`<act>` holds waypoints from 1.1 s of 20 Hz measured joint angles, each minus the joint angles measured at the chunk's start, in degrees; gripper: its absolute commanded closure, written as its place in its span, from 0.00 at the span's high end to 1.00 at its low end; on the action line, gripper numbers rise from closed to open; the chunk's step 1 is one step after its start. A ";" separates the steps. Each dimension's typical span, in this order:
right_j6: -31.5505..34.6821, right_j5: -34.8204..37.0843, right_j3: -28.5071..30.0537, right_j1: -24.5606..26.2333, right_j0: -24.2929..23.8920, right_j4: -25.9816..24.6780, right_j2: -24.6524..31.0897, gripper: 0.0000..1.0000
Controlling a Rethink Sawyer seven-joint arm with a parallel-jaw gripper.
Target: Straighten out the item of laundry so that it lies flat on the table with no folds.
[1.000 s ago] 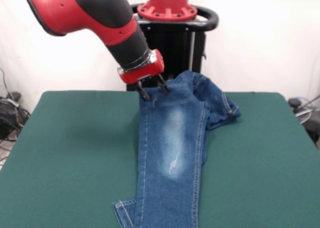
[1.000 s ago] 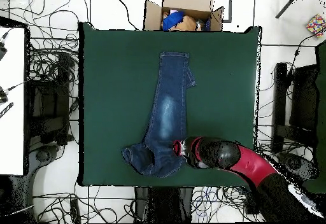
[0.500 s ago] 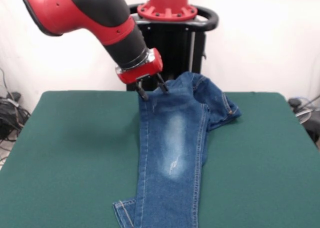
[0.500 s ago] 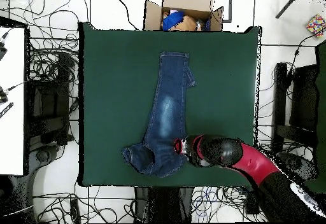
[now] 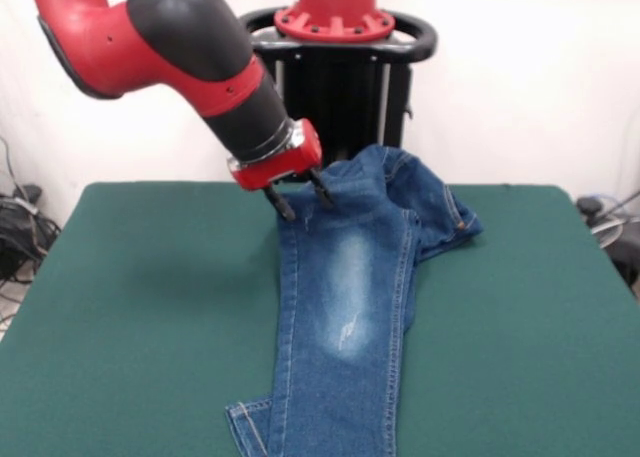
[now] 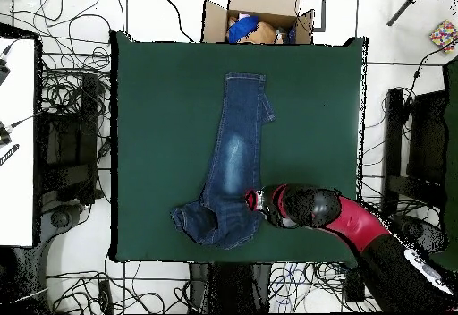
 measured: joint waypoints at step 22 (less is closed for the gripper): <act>-0.01 6.30 -6.21 4.04 -2.88 -4.11 0.20 1.00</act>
